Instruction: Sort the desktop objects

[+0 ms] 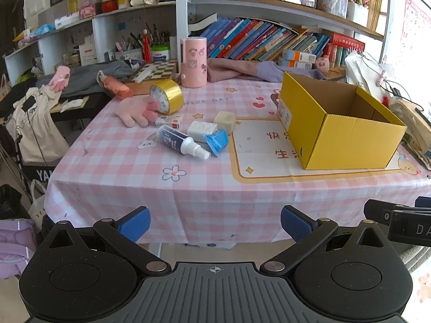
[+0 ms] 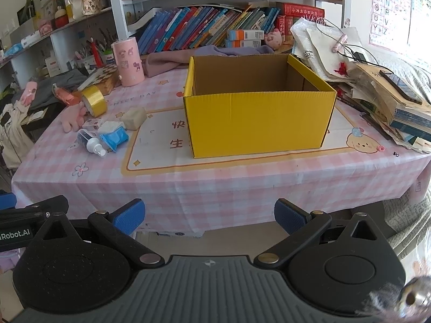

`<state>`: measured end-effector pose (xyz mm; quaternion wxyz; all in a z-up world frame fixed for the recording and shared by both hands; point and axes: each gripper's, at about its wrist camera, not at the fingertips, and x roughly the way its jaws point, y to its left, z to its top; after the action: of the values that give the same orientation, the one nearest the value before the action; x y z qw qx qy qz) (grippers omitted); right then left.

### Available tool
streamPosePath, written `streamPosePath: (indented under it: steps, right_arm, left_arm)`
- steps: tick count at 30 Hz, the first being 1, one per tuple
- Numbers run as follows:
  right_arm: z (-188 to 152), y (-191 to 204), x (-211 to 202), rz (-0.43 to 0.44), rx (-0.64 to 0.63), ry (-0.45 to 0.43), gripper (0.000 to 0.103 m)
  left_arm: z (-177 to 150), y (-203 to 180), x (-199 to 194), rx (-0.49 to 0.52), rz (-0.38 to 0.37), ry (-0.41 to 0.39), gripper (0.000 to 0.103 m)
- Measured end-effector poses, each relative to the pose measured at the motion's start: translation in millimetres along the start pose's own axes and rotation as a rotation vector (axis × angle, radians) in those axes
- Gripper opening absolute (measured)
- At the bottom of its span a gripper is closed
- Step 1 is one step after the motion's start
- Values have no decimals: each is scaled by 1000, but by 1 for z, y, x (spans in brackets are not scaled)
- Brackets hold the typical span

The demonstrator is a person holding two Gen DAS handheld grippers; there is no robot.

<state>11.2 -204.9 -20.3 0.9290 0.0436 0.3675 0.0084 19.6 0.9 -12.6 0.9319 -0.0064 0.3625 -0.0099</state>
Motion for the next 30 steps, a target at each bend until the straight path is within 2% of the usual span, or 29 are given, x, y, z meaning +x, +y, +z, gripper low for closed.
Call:
streamPosePath:
  steps: [30]
  right_arm:
    - [3,9,1,4,-24,-5,103]
  left_arm:
    - [2,0,0,36,-14,-8,103]
